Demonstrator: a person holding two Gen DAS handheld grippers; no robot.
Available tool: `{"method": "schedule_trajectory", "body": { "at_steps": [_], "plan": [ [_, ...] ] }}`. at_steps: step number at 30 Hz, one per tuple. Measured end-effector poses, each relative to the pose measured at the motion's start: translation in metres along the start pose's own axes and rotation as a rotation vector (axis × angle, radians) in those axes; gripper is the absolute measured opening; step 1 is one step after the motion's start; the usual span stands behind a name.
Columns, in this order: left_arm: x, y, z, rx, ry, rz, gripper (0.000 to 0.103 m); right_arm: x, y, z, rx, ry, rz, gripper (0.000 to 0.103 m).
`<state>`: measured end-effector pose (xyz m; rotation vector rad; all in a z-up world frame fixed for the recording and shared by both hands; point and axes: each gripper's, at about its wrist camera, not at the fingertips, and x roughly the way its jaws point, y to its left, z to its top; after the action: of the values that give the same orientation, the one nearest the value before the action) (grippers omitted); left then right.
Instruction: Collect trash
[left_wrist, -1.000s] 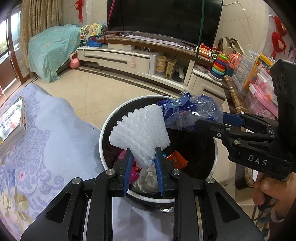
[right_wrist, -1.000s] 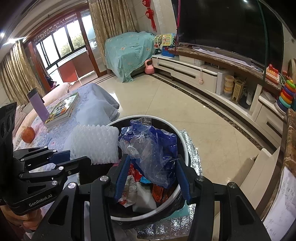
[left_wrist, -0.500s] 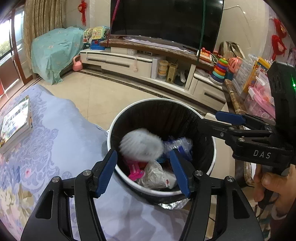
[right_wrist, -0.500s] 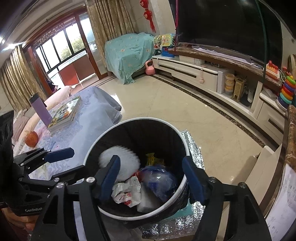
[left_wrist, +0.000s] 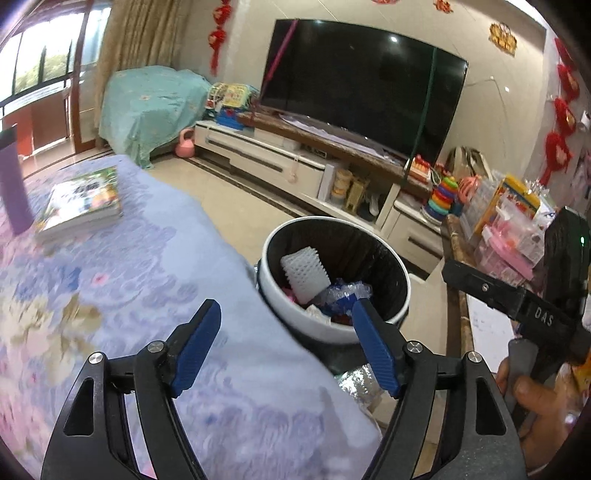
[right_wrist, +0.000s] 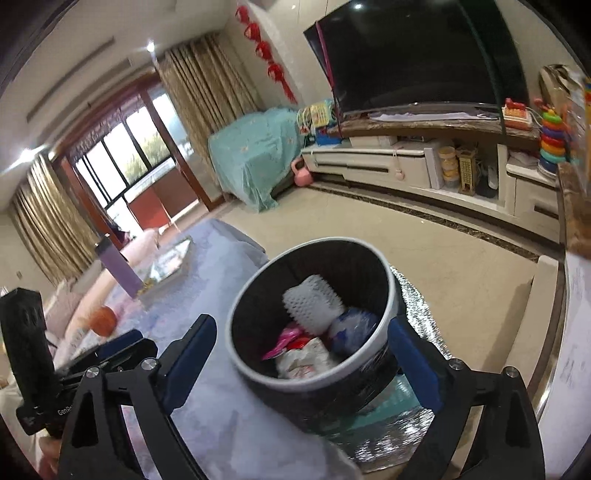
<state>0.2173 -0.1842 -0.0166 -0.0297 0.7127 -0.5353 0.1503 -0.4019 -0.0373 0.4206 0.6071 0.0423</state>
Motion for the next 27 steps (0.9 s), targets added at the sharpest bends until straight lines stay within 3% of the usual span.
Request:
{"method": "schedule_trajectory", "body": {
  "at_steps": [6,11,15,16,18,27],
  "plan": [
    [-0.038,0.010,-0.027,-0.031,-0.062,0.039,0.080,-0.028,0.026,-0.036,-0.015,-0.080,-0.010,0.098],
    [-0.068,0.010,-0.036,-0.028,-0.134,0.054,0.084,-0.053,0.041,-0.044,-0.027,-0.150,-0.040,0.099],
    [-0.093,0.007,-0.043,-0.004,-0.218,0.065,0.097,-0.093,0.063,-0.042,-0.116,-0.322,-0.112,0.103],
    [-0.100,0.004,-0.046,0.012,-0.250,0.091,0.103,-0.099,0.066,-0.043,-0.131,-0.350,-0.125,0.103],
    [-0.108,0.001,-0.054,0.033,-0.286,0.144,0.103,-0.107,0.071,-0.047,-0.163,-0.399,-0.159,0.103],
    [-0.110,0.000,-0.076,0.061,-0.308,0.248,0.103,-0.090,0.077,-0.079,-0.209,-0.377,-0.211,0.103]
  ]
}}
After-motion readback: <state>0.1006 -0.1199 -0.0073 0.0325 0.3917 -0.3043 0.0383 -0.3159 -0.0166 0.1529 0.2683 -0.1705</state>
